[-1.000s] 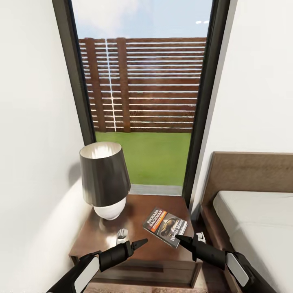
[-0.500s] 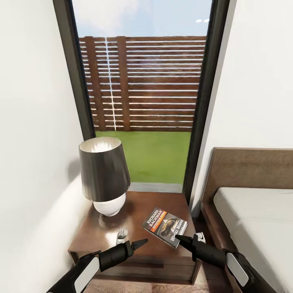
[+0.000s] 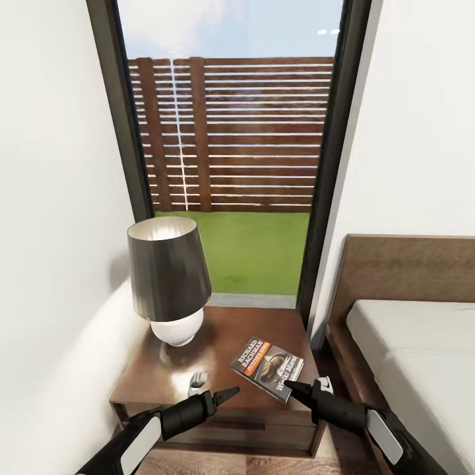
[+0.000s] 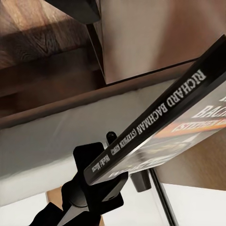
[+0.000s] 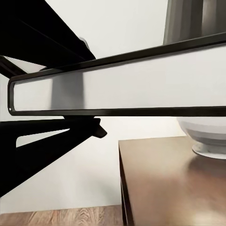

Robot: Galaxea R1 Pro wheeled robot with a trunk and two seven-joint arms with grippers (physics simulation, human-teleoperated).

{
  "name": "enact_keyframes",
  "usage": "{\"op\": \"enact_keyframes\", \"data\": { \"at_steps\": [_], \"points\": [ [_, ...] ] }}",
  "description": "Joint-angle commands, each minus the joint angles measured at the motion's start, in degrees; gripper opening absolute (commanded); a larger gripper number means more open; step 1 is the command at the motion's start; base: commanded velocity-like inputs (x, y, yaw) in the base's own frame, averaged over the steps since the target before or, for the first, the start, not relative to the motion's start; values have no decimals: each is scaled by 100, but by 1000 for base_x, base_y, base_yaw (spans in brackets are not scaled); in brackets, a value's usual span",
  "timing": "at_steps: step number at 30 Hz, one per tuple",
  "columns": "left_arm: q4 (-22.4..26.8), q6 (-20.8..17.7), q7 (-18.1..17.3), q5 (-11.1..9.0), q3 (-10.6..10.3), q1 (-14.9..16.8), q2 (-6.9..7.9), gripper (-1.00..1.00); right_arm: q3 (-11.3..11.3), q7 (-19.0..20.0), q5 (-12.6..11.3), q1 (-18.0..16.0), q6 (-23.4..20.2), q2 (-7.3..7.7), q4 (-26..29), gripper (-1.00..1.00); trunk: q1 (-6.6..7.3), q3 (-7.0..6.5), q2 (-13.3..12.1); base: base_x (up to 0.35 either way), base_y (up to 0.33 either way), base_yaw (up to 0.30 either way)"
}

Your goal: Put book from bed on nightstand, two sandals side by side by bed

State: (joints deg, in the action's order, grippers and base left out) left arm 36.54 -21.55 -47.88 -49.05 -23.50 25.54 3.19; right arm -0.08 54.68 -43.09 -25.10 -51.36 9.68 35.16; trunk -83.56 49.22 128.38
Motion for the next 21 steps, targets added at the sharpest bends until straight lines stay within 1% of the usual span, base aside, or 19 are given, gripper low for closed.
{"op": "enact_keyframes", "data": {
  "at_steps": [1,8,14,21],
  "points": [
    [2,-46,10,-60,-23,4,6,100,-1,16,-6,-3,-23,0,-1,-100,1,6,2,0,0,0],
    [2,-35,23,-61,-23,4,6,100,-1,16,-6,-3,-23,-1,-4,-100,1,6,2,9,0,0],
    [2,-34,24,-60,-25,4,6,100,-1,16,-6,-3,-23,-1,-3,-100,1,6,2,192,0,0],
    [1,-19,25,-60,-23,4,6,100,-1,16,-6,-3,-23,-1,-3,-100,1,6,2,49,0,0]
  ]
}}
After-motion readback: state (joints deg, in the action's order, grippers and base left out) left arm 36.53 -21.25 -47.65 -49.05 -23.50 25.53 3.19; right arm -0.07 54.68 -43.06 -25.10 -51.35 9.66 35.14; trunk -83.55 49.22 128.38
